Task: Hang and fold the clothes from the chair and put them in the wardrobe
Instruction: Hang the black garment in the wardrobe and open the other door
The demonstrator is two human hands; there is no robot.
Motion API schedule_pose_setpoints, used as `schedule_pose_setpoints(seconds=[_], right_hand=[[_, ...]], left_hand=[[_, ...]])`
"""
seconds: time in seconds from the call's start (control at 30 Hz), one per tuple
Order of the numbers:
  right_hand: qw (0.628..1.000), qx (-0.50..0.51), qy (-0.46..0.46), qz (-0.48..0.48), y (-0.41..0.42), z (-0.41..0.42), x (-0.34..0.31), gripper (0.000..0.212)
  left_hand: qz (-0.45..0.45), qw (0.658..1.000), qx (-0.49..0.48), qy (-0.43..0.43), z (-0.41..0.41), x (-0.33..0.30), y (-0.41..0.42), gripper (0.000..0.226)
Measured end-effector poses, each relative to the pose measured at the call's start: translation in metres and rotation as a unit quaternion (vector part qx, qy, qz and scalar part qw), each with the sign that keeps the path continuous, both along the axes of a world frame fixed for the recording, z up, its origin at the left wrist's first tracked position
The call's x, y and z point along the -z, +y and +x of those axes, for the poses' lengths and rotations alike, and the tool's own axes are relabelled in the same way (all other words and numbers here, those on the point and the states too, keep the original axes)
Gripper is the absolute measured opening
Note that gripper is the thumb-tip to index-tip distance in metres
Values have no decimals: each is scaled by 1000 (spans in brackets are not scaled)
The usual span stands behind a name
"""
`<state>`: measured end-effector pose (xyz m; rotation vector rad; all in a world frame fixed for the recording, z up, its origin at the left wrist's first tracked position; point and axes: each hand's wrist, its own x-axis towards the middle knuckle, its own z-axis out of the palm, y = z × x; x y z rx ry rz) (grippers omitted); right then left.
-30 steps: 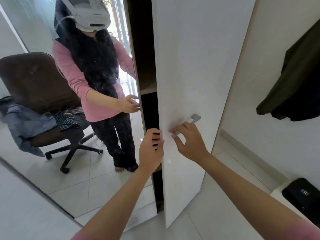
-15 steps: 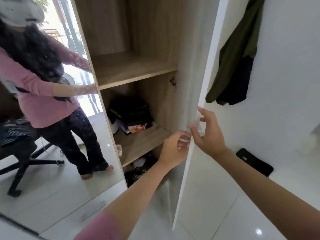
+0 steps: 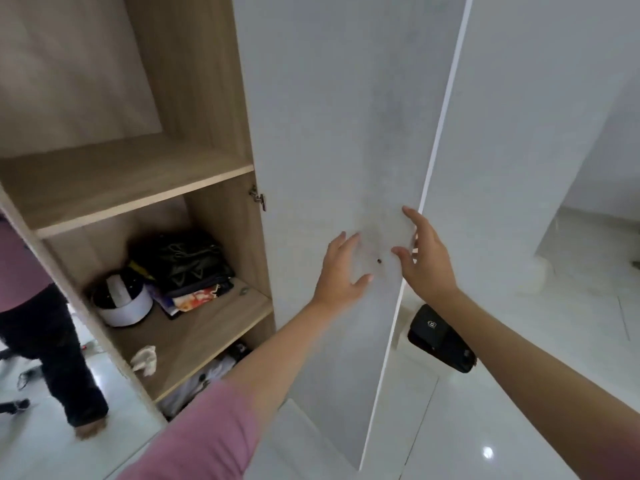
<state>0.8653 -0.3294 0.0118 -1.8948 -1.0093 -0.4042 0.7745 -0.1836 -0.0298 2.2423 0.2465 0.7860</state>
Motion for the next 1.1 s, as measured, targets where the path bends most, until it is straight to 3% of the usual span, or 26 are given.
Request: schedule_pose_setpoints(seconds=[0.37, 0.6, 0.77, 0.87, 0.97, 1.1], right_hand=[[999, -27, 19, 3, 9, 111, 1, 68], [999, 4, -25, 28, 21, 114, 16, 70], [986, 85, -132, 59, 44, 78, 39, 65], [985, 23, -154, 72, 65, 46, 50, 56], [989, -82, -104, 60, 90, 0, 62, 50], [967, -248, -54, 38, 120, -92, 77, 45]], left_hand=[[-1, 992, -115, -59, 127, 10, 5, 87], [32, 983, -151, -100, 136, 14, 11, 83], [2, 982, -168, -92, 109, 18, 17, 70], [3, 976, -204, -77, 65, 29, 23, 63], [-3, 962, -269, -53, -3, 44, 30, 59], [-21, 929, -370, -15, -126, 65, 33, 54]])
